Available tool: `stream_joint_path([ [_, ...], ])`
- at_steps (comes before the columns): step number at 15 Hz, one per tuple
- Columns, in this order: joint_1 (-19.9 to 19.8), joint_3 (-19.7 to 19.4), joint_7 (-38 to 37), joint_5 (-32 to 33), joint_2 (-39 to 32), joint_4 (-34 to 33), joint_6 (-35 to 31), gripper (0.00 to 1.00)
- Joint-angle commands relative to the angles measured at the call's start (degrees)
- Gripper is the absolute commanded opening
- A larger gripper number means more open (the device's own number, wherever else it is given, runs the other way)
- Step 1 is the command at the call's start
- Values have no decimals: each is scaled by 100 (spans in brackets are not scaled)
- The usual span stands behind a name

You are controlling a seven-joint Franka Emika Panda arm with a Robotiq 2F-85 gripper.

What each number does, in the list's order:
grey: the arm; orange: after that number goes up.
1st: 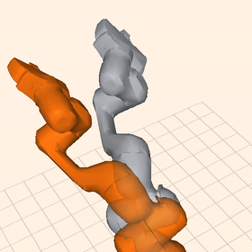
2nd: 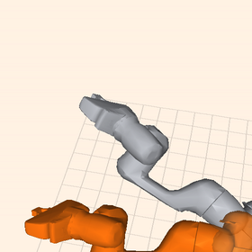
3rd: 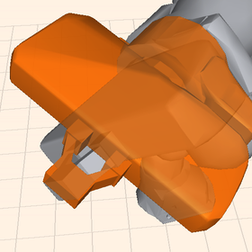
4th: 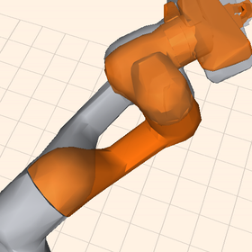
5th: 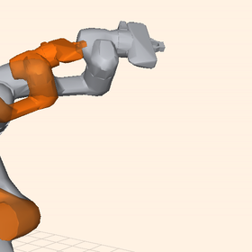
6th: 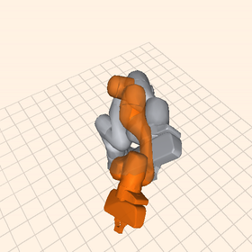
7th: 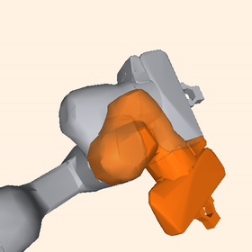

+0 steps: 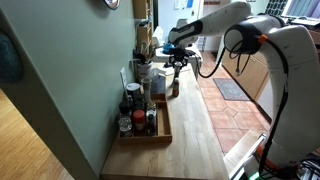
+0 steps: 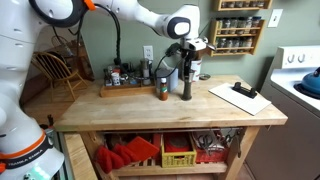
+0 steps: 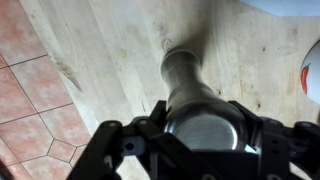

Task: Take the spice bottle off of the tray and place it to the right

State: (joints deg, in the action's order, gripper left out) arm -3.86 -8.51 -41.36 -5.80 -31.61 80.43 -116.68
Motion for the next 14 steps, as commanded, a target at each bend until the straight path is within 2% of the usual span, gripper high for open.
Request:
stream_joint_path([
  [1, -7, 15, -41, -84, 94, 188, -187, 39],
  [3, 5, 17, -24, -65, 107, 205, -200, 39],
  [4, 6, 27, 12, -61, 112, 201, -181, 56],
  [5, 17, 22, 17, -40, 119, 206, -177, 87],
  [7, 39, 22, 33, -13, 160, 233, -207, 96],
  [10, 43, 73, 234, 9, 279, 277, -172, 100],
  [14, 37, 143, 1158, 167, 558, 412, 25, 100],
])
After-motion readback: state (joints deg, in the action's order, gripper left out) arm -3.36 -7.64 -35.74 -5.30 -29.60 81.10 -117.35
